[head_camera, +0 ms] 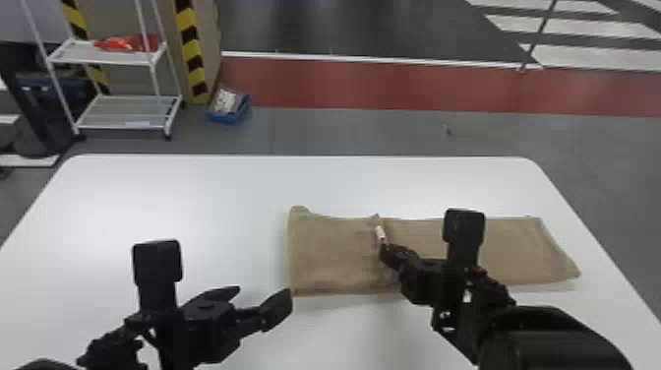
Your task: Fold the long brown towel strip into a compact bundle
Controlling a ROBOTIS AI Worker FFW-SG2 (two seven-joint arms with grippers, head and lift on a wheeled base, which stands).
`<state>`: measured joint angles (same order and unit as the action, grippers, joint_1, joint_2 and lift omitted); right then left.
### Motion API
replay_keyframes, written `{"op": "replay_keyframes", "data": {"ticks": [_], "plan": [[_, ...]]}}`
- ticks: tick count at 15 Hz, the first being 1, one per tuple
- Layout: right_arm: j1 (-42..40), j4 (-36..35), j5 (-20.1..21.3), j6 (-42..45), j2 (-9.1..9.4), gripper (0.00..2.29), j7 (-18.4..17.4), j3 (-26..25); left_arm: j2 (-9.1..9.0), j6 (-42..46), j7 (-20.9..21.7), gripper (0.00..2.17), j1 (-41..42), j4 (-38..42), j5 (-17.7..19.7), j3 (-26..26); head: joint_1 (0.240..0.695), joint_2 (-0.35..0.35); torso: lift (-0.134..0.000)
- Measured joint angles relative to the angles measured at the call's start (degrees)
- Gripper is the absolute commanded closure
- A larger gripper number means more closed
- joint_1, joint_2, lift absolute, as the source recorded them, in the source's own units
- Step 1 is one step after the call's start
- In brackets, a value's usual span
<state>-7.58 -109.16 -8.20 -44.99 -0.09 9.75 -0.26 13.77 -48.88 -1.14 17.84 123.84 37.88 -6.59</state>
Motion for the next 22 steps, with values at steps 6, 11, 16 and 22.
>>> {"op": "replay_keyframes", "data": {"ticks": [6,11,16,22], "plan": [[-2.0,-3.2,-2.6,4.7,0.00,1.11,0.1,-0.3,-0.06,0.0,0.0,0.03,-0.1,-0.2,-0.1,-0.3,0.695,-0.087,-0.125],[-4.9,-9.1,-5.7,7.2,0.01,1.11,0.1,-6.0,-0.06,0.1,0.1,0.03,0.2,-0.2,-0.3,0.5,0.695,-0.120,-0.125],[-7.0,-7.7,-9.4,6.6,0.00,1.11,0.9,-12.8,-0.06,5.1,-2.0,0.03,-0.4,0.0,-1.0,0.5,0.695,-0.187,-0.125],[-9.2,-18.2,-13.1,3.0,0.00,1.11,2.4,-20.5,-0.12,6.3,-3.4,0.03,-1.7,0.0,-5.5,-1.1,0.695,-0.222,-0.125]]}}
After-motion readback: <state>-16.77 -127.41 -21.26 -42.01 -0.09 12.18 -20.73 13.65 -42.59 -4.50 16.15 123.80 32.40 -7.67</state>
